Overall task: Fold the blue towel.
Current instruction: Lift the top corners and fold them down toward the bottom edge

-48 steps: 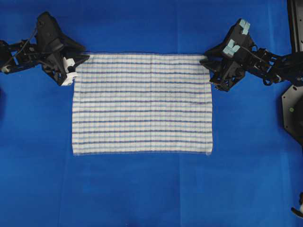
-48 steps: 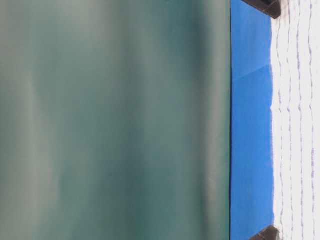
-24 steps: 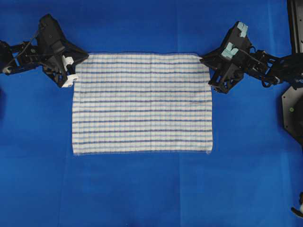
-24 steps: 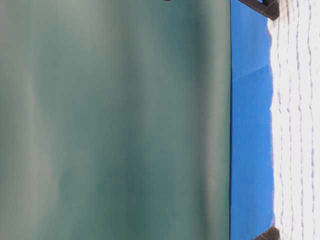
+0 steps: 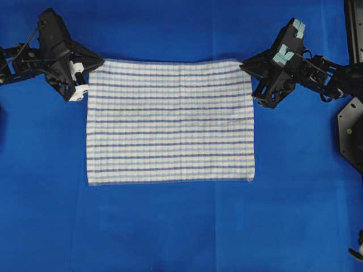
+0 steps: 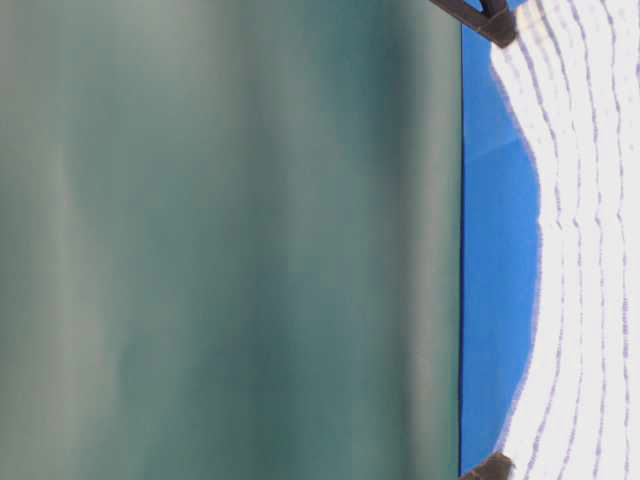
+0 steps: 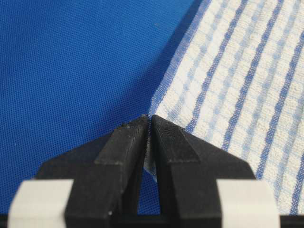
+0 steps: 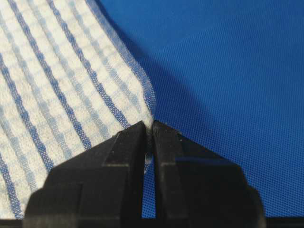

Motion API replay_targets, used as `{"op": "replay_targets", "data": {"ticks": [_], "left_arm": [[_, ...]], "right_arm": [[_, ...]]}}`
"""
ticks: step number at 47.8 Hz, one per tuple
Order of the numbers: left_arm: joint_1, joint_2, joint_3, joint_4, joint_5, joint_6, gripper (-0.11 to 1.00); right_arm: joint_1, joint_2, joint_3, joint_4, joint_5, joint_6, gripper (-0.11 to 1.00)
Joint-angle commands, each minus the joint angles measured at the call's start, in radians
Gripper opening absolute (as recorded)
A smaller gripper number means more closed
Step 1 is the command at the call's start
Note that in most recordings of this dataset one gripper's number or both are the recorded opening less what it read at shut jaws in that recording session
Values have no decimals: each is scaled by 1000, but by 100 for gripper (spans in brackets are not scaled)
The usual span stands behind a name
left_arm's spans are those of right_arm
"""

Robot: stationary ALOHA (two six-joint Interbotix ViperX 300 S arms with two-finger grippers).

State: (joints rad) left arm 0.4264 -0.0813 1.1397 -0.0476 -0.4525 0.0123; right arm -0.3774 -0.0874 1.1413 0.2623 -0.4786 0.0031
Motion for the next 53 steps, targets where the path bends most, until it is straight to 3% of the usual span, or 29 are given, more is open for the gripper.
{"op": "replay_targets", "data": {"ticks": [1,8,17,37,53], "left_arm": [[-6,-17,-12,5,-2,0,4],[-29,-32,-9,5,3,-11,4],[-143,-94,8,3,21,-37,4],[-390,-287,61,2,78,-169,4],[-554,-364,84,-3,100,-247,4]], "right_arm": [[2,-18,-6,3,3,-2,5],[17,-29,-2,5,34,3,5],[77,-91,15,51,91,3,5],[293,-285,57,250,166,3,5],[526,-313,57,423,176,2,5]]}}
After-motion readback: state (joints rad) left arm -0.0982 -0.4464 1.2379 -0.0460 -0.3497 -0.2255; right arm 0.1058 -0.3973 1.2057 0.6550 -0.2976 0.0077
